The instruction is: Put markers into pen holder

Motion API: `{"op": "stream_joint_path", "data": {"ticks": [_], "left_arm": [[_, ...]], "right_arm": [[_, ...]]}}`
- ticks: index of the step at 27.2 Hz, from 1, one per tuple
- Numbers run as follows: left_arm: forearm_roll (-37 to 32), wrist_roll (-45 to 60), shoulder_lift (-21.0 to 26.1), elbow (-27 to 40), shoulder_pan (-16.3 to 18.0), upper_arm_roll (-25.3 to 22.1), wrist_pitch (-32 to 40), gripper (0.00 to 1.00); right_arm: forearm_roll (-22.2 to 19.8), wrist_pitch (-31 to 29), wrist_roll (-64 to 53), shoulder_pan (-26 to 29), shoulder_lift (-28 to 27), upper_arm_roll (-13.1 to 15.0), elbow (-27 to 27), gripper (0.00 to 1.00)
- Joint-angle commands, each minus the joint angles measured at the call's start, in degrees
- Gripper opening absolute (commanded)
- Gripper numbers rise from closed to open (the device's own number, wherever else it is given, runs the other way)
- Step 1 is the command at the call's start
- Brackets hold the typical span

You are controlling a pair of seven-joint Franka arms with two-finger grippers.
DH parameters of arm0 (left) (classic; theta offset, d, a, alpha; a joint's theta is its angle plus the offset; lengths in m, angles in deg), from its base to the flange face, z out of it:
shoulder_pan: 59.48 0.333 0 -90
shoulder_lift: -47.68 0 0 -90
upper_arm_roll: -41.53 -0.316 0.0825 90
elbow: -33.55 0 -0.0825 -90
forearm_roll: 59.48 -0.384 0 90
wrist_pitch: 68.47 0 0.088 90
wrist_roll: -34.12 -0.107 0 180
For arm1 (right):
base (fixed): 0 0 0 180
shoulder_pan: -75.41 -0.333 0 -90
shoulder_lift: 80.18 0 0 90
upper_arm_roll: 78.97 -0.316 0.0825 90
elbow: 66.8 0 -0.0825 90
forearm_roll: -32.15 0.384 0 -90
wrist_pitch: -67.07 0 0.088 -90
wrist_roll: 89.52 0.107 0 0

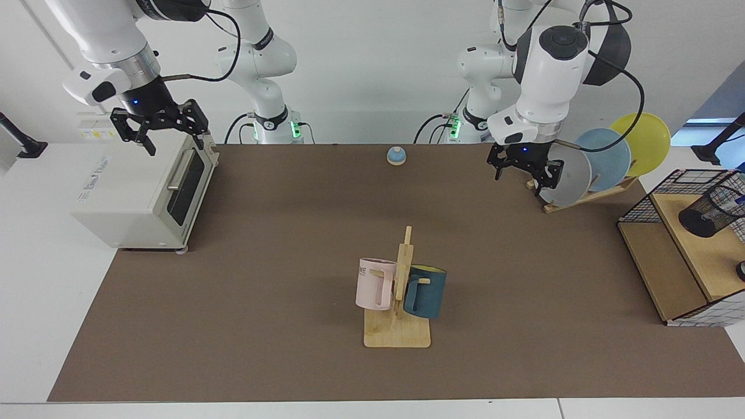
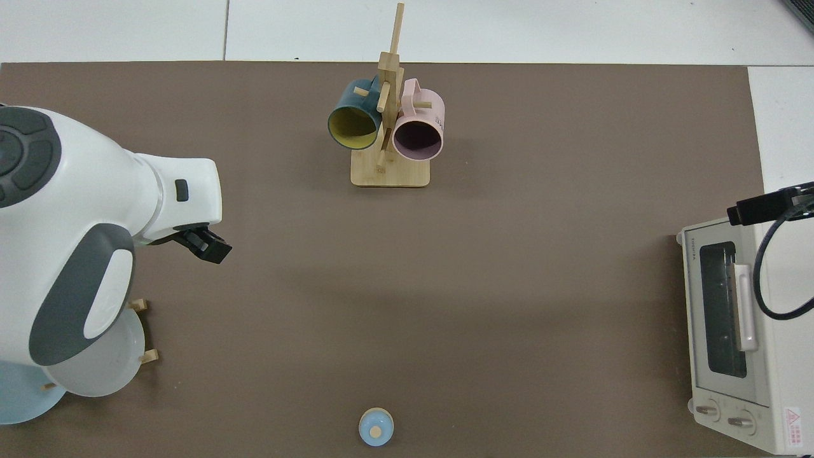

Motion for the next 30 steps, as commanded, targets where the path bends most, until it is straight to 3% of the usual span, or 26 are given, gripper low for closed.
{"op": "stream_joint_path", "data": {"ticks": [1, 6, 10, 12, 15, 19, 21, 26, 30], "left_arm": [[1.0, 8.9, -0.3, -2.7, -0.1, -0.3, 0.1, 1.0], [0.3, 15.1, -1.6, -2.9, -3.4, -3.4, 0.8, 1.0], [1.1, 15.1, -2.7, -2.6, -12.6, -14.5, 0.9, 1.0], [1.2, 14.9, -2.7, -2.6, -15.0, -17.6, 0.3, 1.0], [1.4, 14.4, -2.7, -2.8, -14.5, -18.3, 0.2, 1.0], [1.9, 13.6, -2.8, -3.0, -8.6, -15.0, 0.4, 1.0], [2.3, 12.7, -3.2, -2.7, -7.5, -14.8, 0.4, 1.0], [8.5, 12.8, -4.0, -1.9, -6.3, -14.7, 1.0, 1.0], [9.5, 12.9, -3.9, -2.1, -6.4, -14.9, 0.4, 1.0]], "right_arm": [[0.2, -1.4, 1.3, 0.6, 1.2, -0.2, 1.7, 1.0], [-0.5, -1.5, 1.4, 0.1, 1.3, -0.1, 1.3, 1.0], [-0.7, -1.4, 1.3, 0.2, 1.4, -0.1, 1.3, 1.0], [-0.8, -1.1, 1.3, 0.3, 1.4, 0.1, 1.4, 1.0], [-0.8, -0.9, 1.2, 0.7, 1.7, 0.0, 1.5, 1.0], [-0.8, -0.9, 1.3, 0.7, 1.7, 0.0, 1.6, 1.0], [-0.8, -0.9, 1.3, 0.7, 1.8, 0.0, 1.6, 1.0], [-0.8, -0.8, 1.3, 0.8, 1.8, 0.1, 1.6, 1.0], [-0.8, -0.9, 1.3, 0.8, 1.8, 0.1, 1.6, 1.0]]}}
